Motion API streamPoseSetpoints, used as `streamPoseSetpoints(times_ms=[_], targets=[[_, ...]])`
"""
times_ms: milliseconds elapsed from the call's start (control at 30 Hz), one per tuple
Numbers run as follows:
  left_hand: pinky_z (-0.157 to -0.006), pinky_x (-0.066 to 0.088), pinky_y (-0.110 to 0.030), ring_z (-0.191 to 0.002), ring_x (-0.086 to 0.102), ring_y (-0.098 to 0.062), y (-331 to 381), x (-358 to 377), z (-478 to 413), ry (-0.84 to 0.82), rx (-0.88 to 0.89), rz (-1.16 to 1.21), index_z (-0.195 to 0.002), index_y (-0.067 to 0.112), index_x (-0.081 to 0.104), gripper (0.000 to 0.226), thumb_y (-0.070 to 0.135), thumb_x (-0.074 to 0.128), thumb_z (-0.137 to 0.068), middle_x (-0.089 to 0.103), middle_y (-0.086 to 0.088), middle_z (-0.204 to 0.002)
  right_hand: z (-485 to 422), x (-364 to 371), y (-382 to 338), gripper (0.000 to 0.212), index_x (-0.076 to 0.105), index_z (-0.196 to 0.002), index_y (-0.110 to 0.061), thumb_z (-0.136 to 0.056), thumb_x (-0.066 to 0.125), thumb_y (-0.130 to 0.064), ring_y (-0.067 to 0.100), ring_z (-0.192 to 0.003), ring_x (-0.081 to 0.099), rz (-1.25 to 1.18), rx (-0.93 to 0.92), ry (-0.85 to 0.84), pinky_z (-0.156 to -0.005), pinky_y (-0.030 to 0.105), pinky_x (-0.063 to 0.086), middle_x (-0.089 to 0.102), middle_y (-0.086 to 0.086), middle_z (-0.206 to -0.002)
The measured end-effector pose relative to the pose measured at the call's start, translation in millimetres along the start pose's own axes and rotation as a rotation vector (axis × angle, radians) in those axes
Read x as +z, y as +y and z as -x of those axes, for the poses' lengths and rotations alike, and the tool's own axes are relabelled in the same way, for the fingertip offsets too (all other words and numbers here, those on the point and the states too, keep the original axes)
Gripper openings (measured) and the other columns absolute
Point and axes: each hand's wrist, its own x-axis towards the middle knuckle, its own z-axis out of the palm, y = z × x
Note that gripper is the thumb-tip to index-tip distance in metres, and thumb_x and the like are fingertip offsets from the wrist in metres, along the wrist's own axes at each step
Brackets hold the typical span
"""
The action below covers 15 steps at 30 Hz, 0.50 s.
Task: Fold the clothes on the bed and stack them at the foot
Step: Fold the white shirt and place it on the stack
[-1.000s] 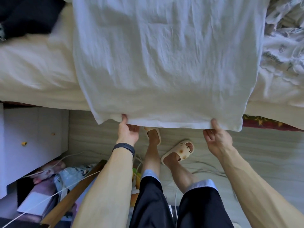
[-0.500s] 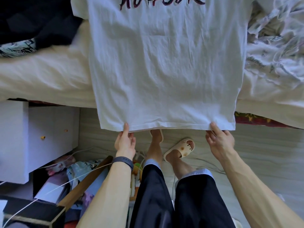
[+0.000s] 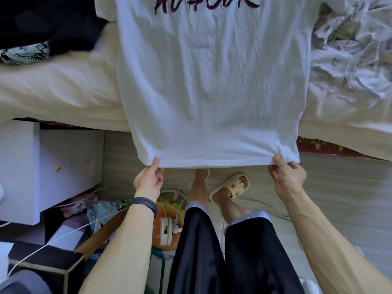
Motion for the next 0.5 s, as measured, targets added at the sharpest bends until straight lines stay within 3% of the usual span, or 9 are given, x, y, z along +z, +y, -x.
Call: streamPoseSetpoints(times_ms=[133, 333, 433, 500], targets=[[-0.063, 0.049, -0.022, -0.087, 0.071, -0.015, -3.8, 6.2, 1.6, -0.017, -0.051, 0.025, -0.096, 0.006, 0.069, 0.021, 0.018, 0.082, -0.084, 0.075, -0.008, -0.094, -3.9, 3.5, -4.4, 0.026, 0.058, -0.073, -0.011, -0.088, 0.079, -0.007, 0.01, -0.062, 0.063, -0.009, -0.014, -0.002, -0.064, 0.021, 0.057, 0.061, 0.001, -0.07], [-0.07, 0.052, -0.023, -0.091, 0.07, -0.019, -10.6, -0.6, 5.6, -0.025, 0.011, 0.068, -0.09, 0.002, 0.068, 0.01, 0.006, 0.077, -0.087, 0.073, -0.013, -0.102, -6.7, -13.3, 2.2, 0.04, 0.049, -0.062, -0.013, -0.091, 0.072, 0.001, 0.012, -0.073, 0.071, 0.058, -0.033, 0.02, -0.069, 0.024, 0.06, 0.064, 0.002, -0.073], [-0.064, 0.05, -0.021, -0.094, 0.071, -0.019, -10.0, -5.7, 3.3, -0.047, 0.022, -0.014, -0.092, 0.003, 0.069, 0.01, 0.008, 0.076, -0.088, 0.073, -0.012, -0.103, -2.5, -17.2, 10.4, 0.032, 0.056, -0.067, -0.012, -0.091, 0.074, -0.002, 0.009, -0.071, 0.072, 0.094, -0.035, 0.025, -0.07, 0.023, 0.061, 0.068, -0.003, -0.067], [-0.064, 0.05, -0.022, -0.092, 0.071, -0.017, -6.1, -2.8, -0.7, -0.053, 0.006, -0.113, -0.103, 0.003, 0.068, 0.017, 0.012, 0.075, -0.09, 0.073, -0.013, -0.111, -5.3, -14.0, 14.6, 0.026, 0.059, -0.071, -0.007, -0.09, 0.078, -0.008, 0.013, -0.069, 0.069, 0.157, -0.025, 0.049, -0.068, 0.021, 0.059, 0.067, 0.004, -0.073]])
